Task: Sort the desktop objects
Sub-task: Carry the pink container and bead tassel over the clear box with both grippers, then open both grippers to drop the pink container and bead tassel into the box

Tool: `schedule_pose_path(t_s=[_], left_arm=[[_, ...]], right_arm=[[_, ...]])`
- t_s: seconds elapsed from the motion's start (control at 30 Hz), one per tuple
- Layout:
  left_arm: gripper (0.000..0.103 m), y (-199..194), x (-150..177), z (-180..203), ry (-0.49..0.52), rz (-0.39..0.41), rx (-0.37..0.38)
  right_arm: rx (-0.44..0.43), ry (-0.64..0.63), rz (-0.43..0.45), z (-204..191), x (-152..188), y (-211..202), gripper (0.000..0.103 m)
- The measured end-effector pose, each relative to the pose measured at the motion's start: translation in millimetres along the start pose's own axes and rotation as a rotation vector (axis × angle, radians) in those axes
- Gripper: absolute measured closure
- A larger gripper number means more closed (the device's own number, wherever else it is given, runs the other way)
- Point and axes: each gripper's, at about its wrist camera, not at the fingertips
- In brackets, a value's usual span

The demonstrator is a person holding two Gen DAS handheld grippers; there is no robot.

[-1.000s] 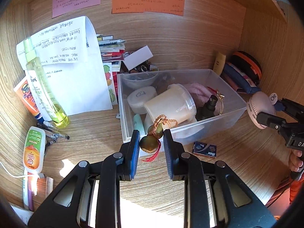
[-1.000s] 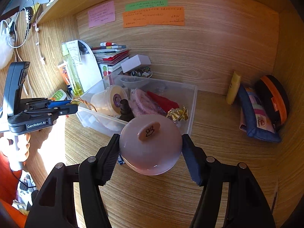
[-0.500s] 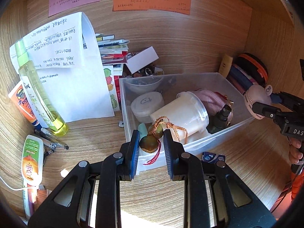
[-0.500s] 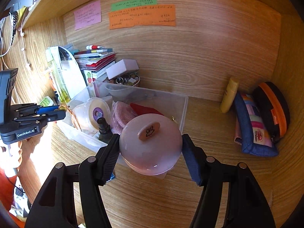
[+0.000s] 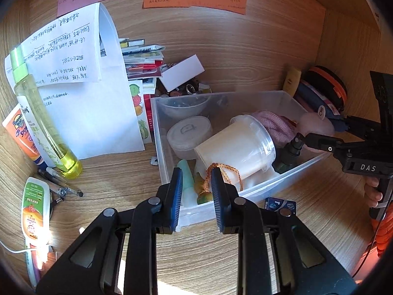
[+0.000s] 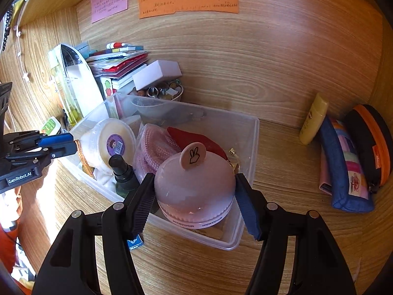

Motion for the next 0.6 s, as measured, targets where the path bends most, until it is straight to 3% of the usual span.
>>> schedule_pose_path(t_s=[0.6], left_arm=[[0.077,-12.6,5.0,6.1,0.019,0.017,-0.012]], right_arm=[[0.036,-0.009,-0.028,-7.2,4.6,2.8,0.042]])
Point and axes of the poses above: each gripper's, at about its wrist camera, not at the fingertips, and y roughly the way its jaws point, z to its right, x to its underside, and after that the axes turned 10 degrees about x, right-handed
